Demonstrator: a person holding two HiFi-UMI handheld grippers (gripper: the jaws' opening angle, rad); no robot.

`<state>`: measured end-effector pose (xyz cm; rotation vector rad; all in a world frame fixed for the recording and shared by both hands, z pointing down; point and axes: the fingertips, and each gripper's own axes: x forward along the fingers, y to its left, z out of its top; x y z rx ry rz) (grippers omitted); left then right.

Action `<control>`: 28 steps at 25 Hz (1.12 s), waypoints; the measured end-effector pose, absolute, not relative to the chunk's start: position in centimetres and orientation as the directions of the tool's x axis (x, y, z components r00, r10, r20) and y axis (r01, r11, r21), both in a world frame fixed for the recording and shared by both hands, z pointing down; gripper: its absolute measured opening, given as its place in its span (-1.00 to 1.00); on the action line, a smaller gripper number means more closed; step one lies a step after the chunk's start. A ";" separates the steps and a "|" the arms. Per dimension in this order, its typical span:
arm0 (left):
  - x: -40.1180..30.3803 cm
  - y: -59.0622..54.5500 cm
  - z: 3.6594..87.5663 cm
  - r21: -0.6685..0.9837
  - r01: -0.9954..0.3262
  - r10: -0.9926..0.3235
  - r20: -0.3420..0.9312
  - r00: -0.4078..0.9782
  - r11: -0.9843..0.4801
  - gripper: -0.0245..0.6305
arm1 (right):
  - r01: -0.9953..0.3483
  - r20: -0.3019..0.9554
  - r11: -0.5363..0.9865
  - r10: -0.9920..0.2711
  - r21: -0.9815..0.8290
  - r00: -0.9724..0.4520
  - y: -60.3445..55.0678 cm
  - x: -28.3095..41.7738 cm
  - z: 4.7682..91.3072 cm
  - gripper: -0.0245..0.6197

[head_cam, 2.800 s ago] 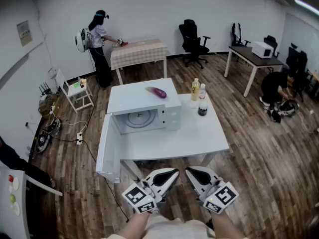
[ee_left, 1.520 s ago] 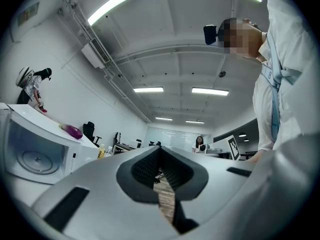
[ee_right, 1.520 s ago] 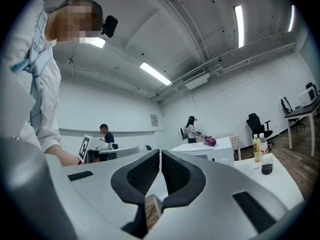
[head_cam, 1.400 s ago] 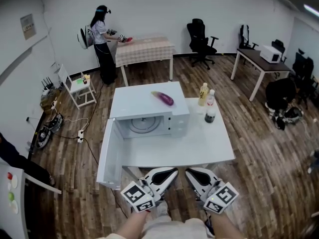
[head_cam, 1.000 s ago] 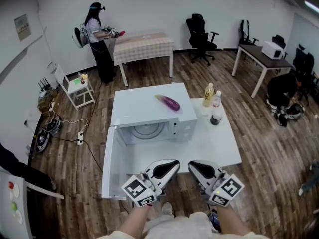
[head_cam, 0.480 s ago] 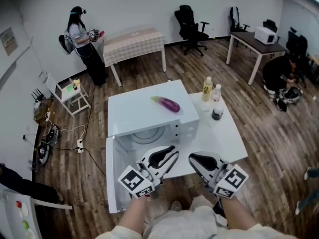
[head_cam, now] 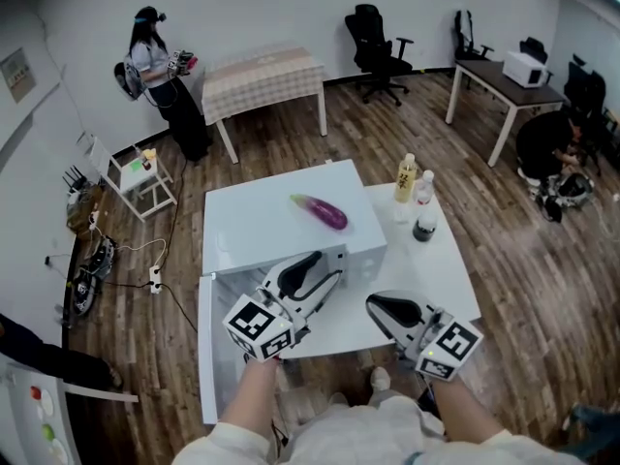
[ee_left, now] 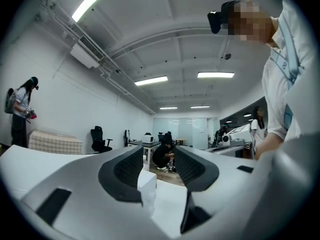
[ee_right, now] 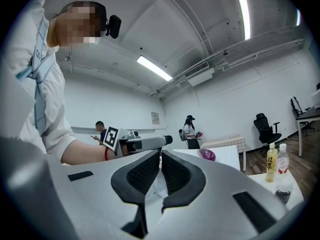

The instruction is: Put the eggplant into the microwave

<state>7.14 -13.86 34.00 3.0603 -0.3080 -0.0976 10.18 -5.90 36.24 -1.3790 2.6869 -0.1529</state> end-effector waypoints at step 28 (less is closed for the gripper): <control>13.1 -22.6 38.5 -0.289 0.227 0.100 0.395 0.913 -0.930 -0.13 | -0.762 -0.042 0.628 -0.775 -0.158 -0.630 -12.6 13.4 37.2 -0.81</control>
